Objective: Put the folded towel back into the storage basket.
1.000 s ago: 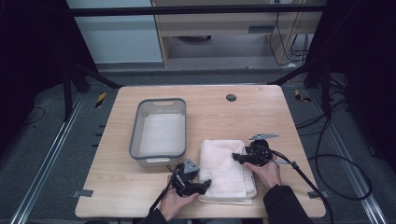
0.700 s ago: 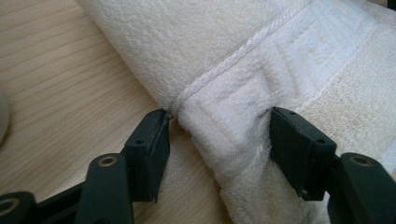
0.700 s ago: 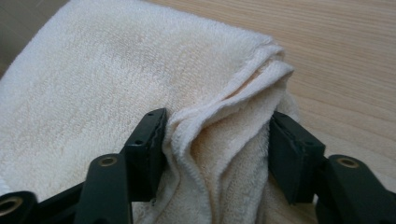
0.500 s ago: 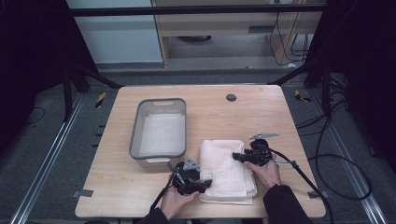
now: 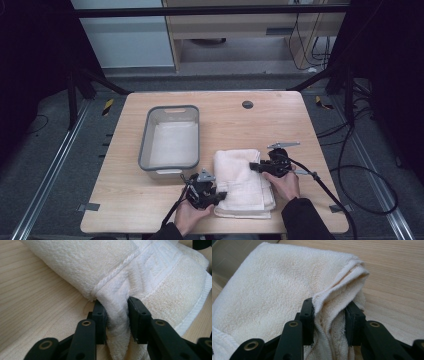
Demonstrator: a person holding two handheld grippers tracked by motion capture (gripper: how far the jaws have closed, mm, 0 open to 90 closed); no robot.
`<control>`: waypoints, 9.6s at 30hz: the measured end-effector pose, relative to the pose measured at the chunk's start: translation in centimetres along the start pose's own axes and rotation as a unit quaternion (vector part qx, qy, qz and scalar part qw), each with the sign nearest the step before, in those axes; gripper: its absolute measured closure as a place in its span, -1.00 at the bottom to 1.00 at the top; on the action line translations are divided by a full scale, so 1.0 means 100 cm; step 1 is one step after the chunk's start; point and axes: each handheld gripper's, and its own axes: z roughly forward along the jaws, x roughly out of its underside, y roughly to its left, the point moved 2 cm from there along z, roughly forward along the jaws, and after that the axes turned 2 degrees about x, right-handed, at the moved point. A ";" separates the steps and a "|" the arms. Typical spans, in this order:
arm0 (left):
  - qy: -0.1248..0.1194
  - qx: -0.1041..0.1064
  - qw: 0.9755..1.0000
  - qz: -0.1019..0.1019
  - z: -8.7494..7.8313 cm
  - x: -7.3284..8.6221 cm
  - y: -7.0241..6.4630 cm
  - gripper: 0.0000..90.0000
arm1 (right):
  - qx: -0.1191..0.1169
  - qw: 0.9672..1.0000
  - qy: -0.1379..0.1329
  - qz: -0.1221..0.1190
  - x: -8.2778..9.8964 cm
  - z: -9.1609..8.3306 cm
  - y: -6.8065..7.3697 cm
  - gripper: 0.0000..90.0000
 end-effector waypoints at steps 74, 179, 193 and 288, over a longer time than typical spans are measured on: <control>-0.128 -0.018 0.989 0.069 -0.077 -0.057 -0.021 0.62 | -0.003 0.987 -0.154 -0.045 -0.063 -0.086 0.042 0.52; -0.255 -0.121 0.959 -0.010 -0.206 -0.058 0.076 0.62 | -0.014 0.970 -0.201 -0.136 -0.194 -0.025 0.175 0.52; -0.252 -0.142 0.957 -0.030 -0.214 -0.053 0.096 0.62 | -0.017 0.971 -0.195 -0.138 -0.206 -0.001 0.190 0.52; -0.128 -0.222 0.965 -0.059 -0.159 -0.024 0.157 0.25 | 0.050 0.978 -0.120 -0.165 -0.153 0.119 0.156 0.17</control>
